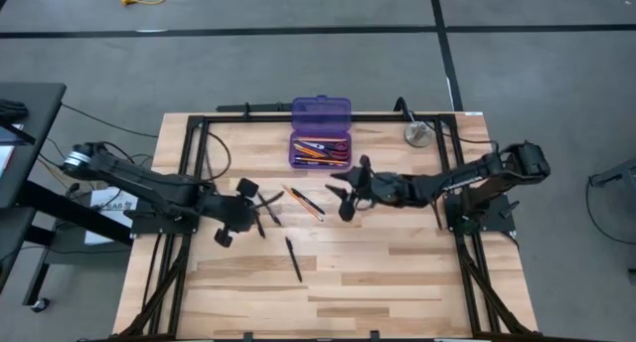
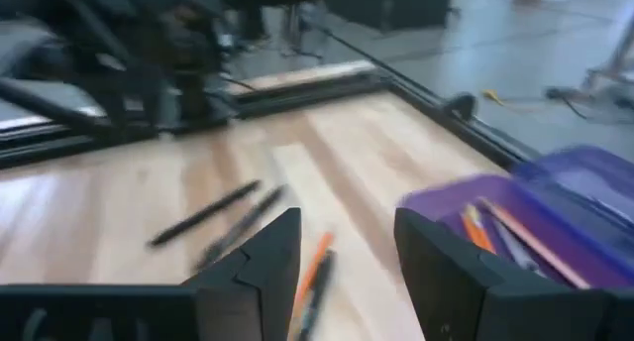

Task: Pick & place school supplies into a supply box
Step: Put the black pen into the violet supply box

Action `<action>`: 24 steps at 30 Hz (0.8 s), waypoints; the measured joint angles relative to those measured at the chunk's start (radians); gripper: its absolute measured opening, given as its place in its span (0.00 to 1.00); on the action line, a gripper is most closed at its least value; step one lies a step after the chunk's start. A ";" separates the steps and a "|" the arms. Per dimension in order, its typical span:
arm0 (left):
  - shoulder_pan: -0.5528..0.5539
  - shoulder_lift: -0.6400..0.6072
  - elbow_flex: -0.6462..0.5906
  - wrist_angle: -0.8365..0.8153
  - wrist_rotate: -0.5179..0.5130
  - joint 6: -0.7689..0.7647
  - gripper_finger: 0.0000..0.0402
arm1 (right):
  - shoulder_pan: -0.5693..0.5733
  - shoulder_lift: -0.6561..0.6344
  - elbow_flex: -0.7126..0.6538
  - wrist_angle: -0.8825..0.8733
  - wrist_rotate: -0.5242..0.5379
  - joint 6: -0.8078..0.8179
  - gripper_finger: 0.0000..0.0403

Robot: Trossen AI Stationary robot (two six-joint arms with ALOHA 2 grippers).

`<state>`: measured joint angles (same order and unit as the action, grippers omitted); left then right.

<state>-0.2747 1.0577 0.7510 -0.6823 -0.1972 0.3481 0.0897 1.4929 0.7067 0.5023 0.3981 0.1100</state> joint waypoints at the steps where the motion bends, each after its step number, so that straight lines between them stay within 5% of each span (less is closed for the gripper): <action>1: 0.010 0.022 0.000 0.000 0.000 0.028 0.28 | 0.017 0.000 0.000 0.004 0.000 -0.008 0.39; 24: 0.341 0.322 0.000 0.155 0.276 0.251 0.28 | 0.135 0.000 -0.008 -0.016 0.053 -0.032 0.39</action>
<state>0.0668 1.3793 0.7513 -0.5269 0.0789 0.5991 0.2249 1.4933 0.6987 0.4864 0.4507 0.0781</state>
